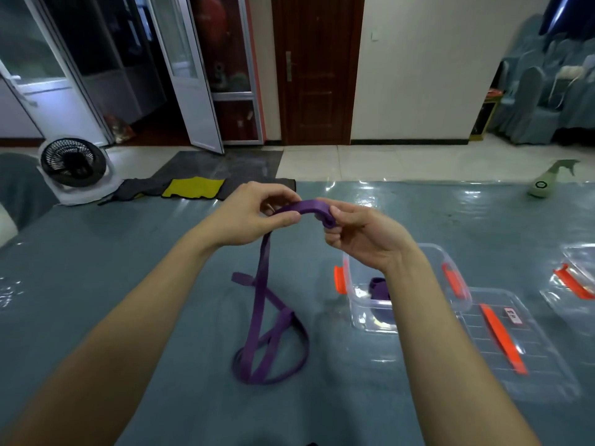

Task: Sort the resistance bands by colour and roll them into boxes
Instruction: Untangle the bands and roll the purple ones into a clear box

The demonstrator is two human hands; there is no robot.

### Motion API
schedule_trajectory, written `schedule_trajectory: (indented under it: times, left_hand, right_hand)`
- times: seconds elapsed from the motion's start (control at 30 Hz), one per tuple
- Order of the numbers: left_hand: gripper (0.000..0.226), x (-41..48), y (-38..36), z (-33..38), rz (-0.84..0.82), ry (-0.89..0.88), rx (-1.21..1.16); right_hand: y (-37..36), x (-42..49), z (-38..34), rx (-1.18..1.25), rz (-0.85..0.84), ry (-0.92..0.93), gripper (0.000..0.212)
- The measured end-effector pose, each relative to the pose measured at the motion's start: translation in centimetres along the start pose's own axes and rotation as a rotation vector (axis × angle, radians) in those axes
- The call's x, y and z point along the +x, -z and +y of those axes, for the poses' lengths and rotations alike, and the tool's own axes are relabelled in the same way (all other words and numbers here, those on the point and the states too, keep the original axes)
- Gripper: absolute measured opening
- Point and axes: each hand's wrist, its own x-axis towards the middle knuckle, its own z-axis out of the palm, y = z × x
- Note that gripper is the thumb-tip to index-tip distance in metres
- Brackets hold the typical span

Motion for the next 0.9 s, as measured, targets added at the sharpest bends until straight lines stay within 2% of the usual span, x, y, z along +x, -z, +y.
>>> schedule_trajectory:
  times: [0.07, 0.13, 0.2, 0.27, 0.4, 0.47, 0.63, 0.77, 0.9]
  left_hand:
    - [0.025, -0.1, -0.4, -0.2, -0.01, -0.003, -0.018]
    - [0.025, 0.0, -0.7, -0.1, -0.047, -0.036, 0.036]
    - [0.025, 0.5, -1.2, 0.3, -0.113, -0.091, 0.138]
    - [0.025, 1.1, -1.8, 0.9, -0.166, -0.147, 0.237]
    - [0.025, 2.0, -2.4, 1.7, -0.197, -0.188, 0.273]
    - [0.025, 2.1, -2.5, 1.8, -0.2, -0.192, 0.262]
    - [0.025, 2.3, -2.3, 1.6, -0.177, -0.176, 0.167]
    - [0.024, 2.6, -1.7, 1.1, -0.143, -0.128, 0.062]
    - [0.022, 2.8, -1.8, 0.7, -0.12, -0.101, -0.06]
  right_hand:
    - [0.6, -0.4, 0.6, -0.122, 0.047, 0.024, 0.034]
    - [1.0, -1.2, 1.0, -0.384, 0.137, 0.052, 0.03]
    - [1.1, -2.2, 1.0, -0.708, 0.23, 0.068, 0.034]
    - [0.8, -2.8, 0.9, -0.973, 0.255, 0.065, 0.039]
    - [0.6, -2.7, 1.6, -1.179, 0.255, 0.18, 0.026]
    - [0.8, -2.5, 2.0, -1.129, 0.299, 0.241, 0.031]
    - [1.2, -1.9, 3.0, -0.937, 0.372, 0.361, 0.028]
    - [1.4, -1.6, 3.0, -0.581, 0.33, 0.443, 0.023]
    - [0.9, -1.4, 2.8, -0.348, 0.294, 0.456, 0.026]
